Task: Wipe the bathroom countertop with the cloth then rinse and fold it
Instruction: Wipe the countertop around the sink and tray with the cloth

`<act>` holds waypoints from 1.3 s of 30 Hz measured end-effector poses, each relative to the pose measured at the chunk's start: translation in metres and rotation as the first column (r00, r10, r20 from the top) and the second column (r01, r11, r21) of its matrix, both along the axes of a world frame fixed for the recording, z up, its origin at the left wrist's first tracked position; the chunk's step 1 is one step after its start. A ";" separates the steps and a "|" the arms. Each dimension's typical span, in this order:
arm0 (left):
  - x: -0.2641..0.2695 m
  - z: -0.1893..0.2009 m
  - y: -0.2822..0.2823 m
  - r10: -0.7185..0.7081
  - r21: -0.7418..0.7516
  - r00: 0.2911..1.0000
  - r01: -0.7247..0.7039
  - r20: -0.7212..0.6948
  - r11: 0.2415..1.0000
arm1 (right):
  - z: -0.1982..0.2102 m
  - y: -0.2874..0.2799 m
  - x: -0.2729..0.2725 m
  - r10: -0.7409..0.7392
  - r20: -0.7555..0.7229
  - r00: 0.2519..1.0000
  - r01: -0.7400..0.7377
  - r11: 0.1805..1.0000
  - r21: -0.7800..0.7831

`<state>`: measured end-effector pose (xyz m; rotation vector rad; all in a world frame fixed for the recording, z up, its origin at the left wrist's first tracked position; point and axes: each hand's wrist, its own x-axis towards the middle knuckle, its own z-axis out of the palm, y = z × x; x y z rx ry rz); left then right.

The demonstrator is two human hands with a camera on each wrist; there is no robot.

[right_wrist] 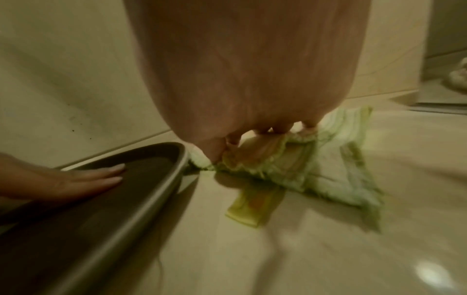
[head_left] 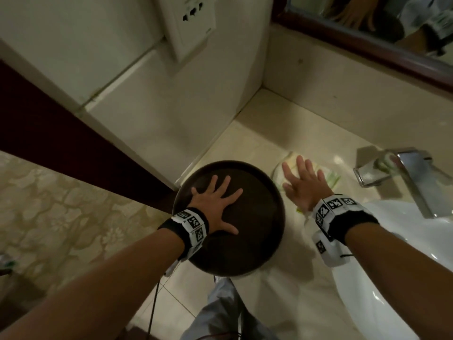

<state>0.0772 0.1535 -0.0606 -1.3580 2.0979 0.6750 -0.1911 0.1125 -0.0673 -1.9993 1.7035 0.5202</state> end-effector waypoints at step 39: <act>-0.002 0.000 0.001 0.042 0.029 0.999 -0.043 0.011 0.999 | -0.012 0.007 0.016 -0.032 0.067 0.997 0.039 0.994 -0.100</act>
